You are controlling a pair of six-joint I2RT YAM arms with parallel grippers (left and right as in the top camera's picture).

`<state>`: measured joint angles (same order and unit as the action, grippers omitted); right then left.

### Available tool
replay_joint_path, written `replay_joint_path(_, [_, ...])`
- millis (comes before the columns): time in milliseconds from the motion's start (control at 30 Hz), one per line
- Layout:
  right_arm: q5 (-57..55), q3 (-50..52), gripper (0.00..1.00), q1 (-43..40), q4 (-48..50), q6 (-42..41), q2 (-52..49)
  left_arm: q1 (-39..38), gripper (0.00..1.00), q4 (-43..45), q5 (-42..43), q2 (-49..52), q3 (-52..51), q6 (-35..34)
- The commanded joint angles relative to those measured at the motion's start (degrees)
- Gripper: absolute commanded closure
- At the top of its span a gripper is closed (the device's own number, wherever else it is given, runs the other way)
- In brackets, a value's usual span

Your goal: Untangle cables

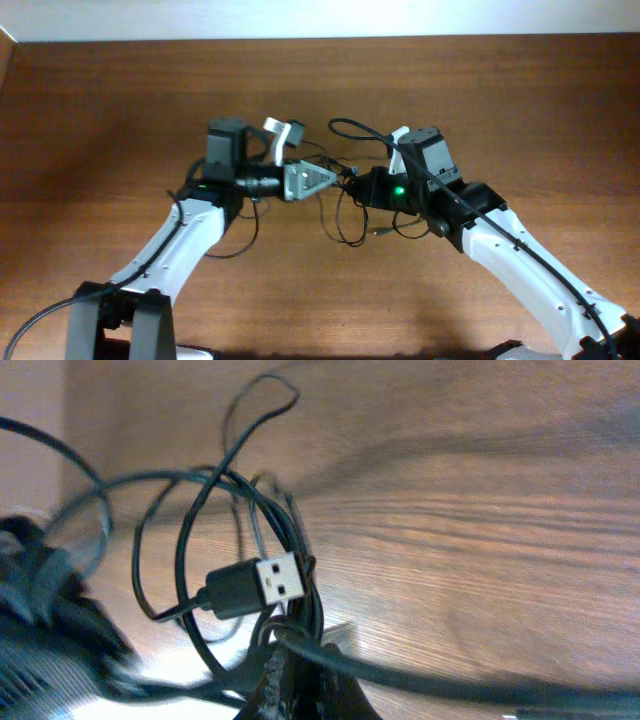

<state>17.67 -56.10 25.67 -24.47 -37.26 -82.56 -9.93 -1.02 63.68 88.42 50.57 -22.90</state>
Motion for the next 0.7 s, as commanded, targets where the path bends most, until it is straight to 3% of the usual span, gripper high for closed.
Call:
replay_joint_path(0, [-18.62, 4.33, 0.96, -2.60, -7.26, 1.92, -3.04, 9.11, 1.00, 1.09, -5.31, -2.62, 1.55, -13.05])
replay_joint_path(133, [-22.49, 4.33, 0.96, -4.31, -10.75, 1.07, -3.04, 13.92, 1.00, -2.80, -15.15, -2.62, 1.55, -23.19])
replay_joint_path(367, [-31.26, 4.33, 0.96, -16.11, -19.82, -1.03, -3.04, 21.42, 1.00, -7.17, -20.22, -2.62, 1.57, -25.92])
replay_joint_path(433, [-26.56, 4.33, 0.96, -20.22, -20.28, 3.63, -3.02, 24.52, 1.00, -7.21, -16.83, -2.62, 1.57, -25.90])
replay_joint_path(533, [-8.96, 4.33, 0.96, -21.53, -17.31, 14.75, -2.99, 24.65, 1.00, -7.78, -11.74, -2.62, 1.55, -25.97])
replay_joint_path(567, [-1.07, 4.33, 0.87, -21.51, -15.87, 16.37, -2.99, 23.34, 1.00, -9.62, -12.24, -2.62, 1.55, -27.23])
replay_joint_path(600, [5.44, 4.33, 0.66, -21.51, -14.25, 16.92, -2.99, 21.94, 1.00, -11.87, -13.51, -2.62, 1.55, -28.87])
replay_joint_path(633, [10.25, 4.33, 0.51, -21.51, -12.52, 16.92, -2.99, 19.82, 0.99, -15.19, -17.05, -2.62, 1.55, -30.99])
replay_joint_path(667, [15.15, 4.33, 0.48, -21.51, -10.43, 16.92, -2.99, 17.79, 0.94, -17.88, -21.66, -2.62, 1.55, -31.80])
